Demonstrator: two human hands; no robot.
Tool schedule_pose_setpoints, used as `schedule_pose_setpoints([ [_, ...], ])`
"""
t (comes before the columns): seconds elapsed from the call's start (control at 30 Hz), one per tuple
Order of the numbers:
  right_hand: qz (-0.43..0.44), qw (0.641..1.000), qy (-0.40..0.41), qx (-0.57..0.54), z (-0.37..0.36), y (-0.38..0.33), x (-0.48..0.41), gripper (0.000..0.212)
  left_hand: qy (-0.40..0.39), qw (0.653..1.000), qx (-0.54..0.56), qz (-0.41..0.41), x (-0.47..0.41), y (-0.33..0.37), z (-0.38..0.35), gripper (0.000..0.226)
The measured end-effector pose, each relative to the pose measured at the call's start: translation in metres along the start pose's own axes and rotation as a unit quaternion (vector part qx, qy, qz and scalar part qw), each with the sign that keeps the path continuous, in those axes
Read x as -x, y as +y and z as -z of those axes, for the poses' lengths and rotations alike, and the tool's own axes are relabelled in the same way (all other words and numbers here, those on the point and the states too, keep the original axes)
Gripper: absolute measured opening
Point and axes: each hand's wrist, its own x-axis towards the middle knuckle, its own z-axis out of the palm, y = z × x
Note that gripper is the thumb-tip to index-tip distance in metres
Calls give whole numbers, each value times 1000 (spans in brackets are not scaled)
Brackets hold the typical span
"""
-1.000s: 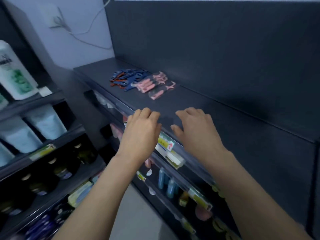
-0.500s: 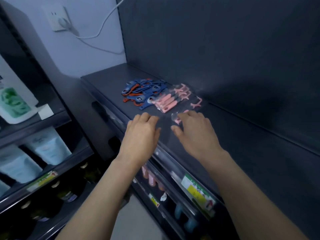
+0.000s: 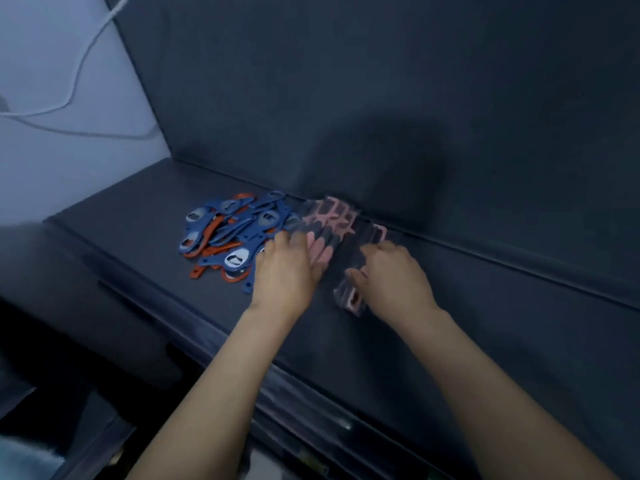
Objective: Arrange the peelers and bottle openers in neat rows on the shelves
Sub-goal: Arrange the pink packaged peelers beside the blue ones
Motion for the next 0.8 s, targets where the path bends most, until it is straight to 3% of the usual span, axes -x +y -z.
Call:
schedule_pose_setpoints([
  [0.27,-150,988,-21,-3,-21,-21,-26,55,-118,991,-48,-51,-60,-16,-23,83],
  [0.37,-187,982,-22,-17,-28,-27,-29,60,-134,987,-58,-63,-70,-19,-29,86],
  [0.53,-231,971,-12,-62,-37,-29,-33,53,-176,982,22,-69,-81,-22,-34,93],
  [0.67,-273,952,27,-140,-39,-32,-40,43,-161,979,69,-103,-81,-26,-34,69],
  [0.8,-290,944,29,-153,-44,-39,-48,56,-149,976,93,-131,-83,-31,-28,48],
])
